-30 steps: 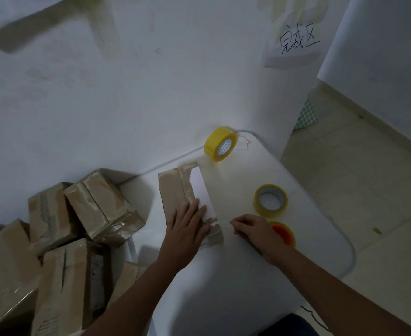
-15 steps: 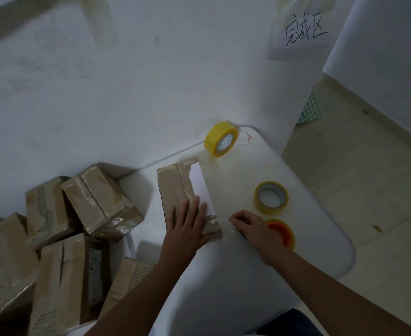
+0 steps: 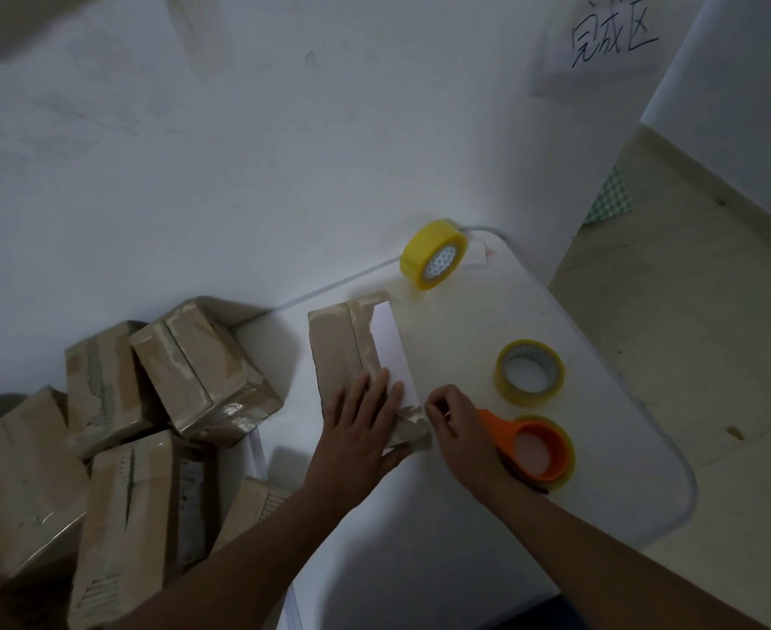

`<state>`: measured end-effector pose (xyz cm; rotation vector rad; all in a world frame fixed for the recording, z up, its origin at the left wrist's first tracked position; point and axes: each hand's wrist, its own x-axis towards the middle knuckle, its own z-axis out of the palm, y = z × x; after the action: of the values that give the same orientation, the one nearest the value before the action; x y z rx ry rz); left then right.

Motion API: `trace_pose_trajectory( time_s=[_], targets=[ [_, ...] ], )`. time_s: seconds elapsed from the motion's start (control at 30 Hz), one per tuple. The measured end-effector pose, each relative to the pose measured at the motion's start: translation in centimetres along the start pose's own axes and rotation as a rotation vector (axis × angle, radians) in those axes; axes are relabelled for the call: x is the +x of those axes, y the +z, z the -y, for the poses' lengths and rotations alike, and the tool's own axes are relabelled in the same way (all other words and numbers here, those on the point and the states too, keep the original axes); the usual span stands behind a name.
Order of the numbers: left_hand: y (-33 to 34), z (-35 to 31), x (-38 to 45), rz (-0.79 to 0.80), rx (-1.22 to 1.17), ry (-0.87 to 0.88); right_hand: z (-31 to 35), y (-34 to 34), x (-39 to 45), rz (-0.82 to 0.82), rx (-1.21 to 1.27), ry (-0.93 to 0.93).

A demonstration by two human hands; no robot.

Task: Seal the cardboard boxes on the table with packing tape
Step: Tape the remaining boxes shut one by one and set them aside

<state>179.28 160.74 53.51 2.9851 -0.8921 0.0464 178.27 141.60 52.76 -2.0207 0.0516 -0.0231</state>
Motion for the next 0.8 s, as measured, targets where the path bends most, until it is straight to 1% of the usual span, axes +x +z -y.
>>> trace_pose_trajectory(
  time_s=[0.17,0.27,0.4,0.47,0.53,0.57,0.67,0.8],
  targets=[
    [0.1,0.1,0.0,-0.004,0.025,0.001,-0.1,0.9,0.2,-0.025,-0.066,-0.062],
    [0.3,0.0,0.1,0.0,0.03,-0.005,-0.4,1.5,0.2,0.004,-0.043,-0.006],
    [0.2,0.0,0.0,0.015,0.035,-0.011,0.1,1.5,1.5,0.114,0.02,0.176],
    [0.1,0.0,0.0,0.015,0.04,-0.014,0.1,1.0,1.9,0.223,-0.057,0.195],
    [0.1,0.0,-0.1,0.016,0.041,-0.019,-0.6,0.3,1.3,0.331,-0.28,0.137],
    [0.2,0.1,-0.1,0.019,0.04,-0.02,-1.2,0.0,0.8,0.349,-0.379,0.089],
    [0.4,0.2,0.0,0.017,0.036,-0.014,-1.2,-1.8,-0.8,0.303,-0.502,-0.048],
    [0.4,0.2,0.0,0.01,0.039,-0.003,0.7,-2.2,-1.4,0.372,-0.74,-0.275]
  ],
)
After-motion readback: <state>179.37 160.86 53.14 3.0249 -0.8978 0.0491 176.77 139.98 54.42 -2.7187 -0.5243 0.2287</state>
